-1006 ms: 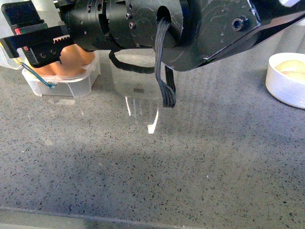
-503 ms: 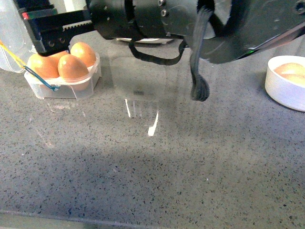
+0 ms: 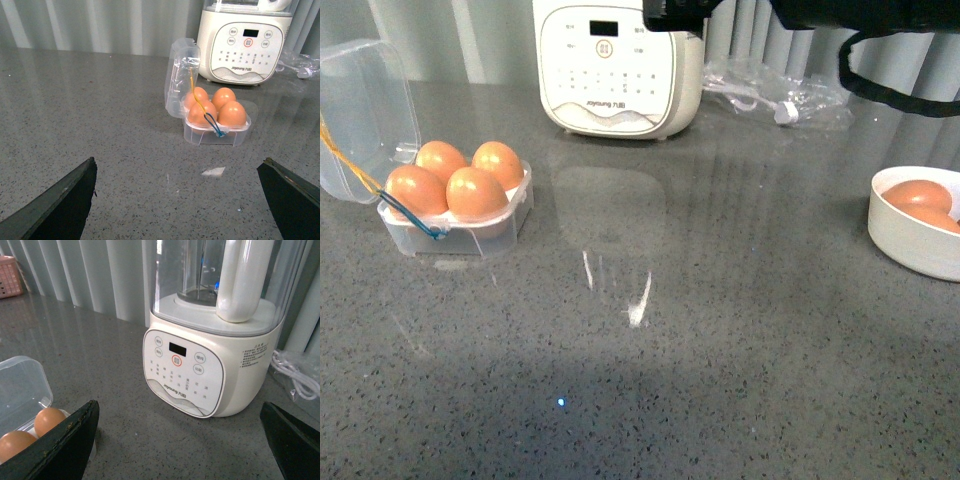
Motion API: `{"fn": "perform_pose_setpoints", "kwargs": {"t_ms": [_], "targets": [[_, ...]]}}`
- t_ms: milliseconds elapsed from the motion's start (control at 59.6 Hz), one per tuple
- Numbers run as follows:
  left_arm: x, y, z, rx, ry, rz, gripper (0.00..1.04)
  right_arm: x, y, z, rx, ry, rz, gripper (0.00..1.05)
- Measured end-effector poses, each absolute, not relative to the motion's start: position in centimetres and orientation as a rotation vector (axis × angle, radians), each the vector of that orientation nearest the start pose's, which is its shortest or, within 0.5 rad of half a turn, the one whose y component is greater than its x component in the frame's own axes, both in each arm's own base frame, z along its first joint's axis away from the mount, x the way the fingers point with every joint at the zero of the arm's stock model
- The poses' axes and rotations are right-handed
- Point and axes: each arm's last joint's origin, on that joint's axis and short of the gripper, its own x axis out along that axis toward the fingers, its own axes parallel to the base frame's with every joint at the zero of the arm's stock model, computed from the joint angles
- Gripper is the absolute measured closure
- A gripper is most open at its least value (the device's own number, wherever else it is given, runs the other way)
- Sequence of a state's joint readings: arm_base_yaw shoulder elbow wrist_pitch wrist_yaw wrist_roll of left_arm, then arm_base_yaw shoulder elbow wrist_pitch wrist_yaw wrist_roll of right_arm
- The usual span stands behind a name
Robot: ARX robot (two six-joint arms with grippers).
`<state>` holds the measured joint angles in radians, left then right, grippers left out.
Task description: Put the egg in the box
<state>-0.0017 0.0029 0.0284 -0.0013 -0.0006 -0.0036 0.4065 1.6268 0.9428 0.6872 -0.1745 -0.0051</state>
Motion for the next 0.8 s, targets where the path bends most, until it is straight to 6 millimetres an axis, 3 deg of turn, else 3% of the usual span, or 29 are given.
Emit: {"fn": "perform_pose_setpoints", "kwargs": {"t_ms": [67,184,285,352,587,805], "targets": [[9.6,0.0,17.3,-0.004,-0.024,-0.001,0.07,31.6,13.6,26.7,-0.014,-0.022,0.551,0.08],[9.6,0.0,17.3,-0.004,-0.024,-0.002,0.07,29.0,10.6,26.8,-0.011,-0.003,0.158,0.27],[9.6,0.0,17.3,-0.004,-0.024,0.001,0.07,26.0,6.2,25.5,-0.006,-0.020,0.022,0.46],[9.6,0.0,17.3,-0.004,-0.024,-0.002,0.07,23.6,3.9,23.6,-0.006,-0.014,-0.013,0.62],[9.6,0.0,17.3,-0.004,-0.024,-0.001,0.07,20.1,2.4,20.5,-0.011,0.016,0.016,1.02],[9.6,0.0,17.3,-0.004,-0.024,-0.002,0.07,17.8,1.4,19.3,-0.005,0.010,-0.002,1.02]]}}
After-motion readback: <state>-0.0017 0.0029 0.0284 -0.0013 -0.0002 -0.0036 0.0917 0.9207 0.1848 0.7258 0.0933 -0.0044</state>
